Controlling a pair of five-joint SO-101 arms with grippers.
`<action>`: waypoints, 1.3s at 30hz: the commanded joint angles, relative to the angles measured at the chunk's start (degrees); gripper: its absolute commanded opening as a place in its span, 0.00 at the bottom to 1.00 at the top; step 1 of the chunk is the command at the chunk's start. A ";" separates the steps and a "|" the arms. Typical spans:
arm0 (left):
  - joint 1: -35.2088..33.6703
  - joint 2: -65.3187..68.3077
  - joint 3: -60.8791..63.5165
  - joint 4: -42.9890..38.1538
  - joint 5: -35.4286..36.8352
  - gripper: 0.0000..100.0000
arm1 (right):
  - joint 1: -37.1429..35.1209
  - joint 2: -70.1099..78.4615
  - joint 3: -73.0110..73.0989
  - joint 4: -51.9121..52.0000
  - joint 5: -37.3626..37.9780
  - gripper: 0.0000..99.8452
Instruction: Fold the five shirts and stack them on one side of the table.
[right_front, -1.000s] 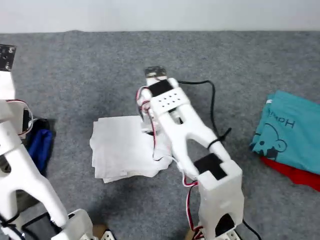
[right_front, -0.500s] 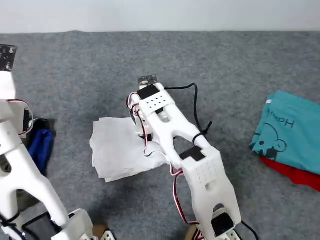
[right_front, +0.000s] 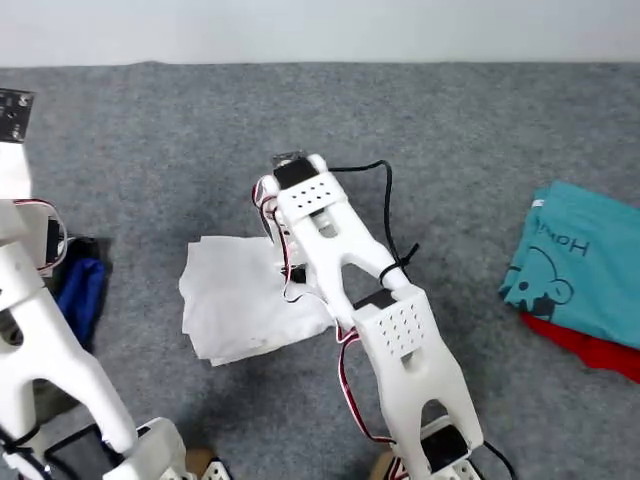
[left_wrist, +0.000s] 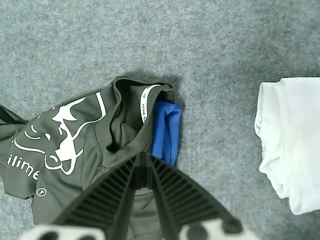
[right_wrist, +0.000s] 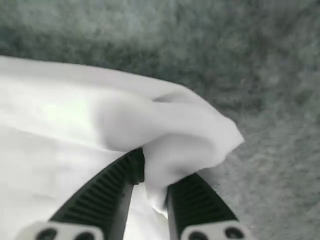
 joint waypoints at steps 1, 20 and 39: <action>0.00 -1.67 -0.13 -0.53 -0.53 0.01 | 4.62 -1.10 -3.78 2.68 1.49 0.01; 0.00 -1.67 -0.13 -0.18 -0.44 0.01 | 28.88 -6.81 -5.45 -9.45 59.43 0.01; 0.00 -2.29 2.15 0.70 -0.26 0.01 | 30.73 -7.08 -9.23 -17.71 63.65 0.19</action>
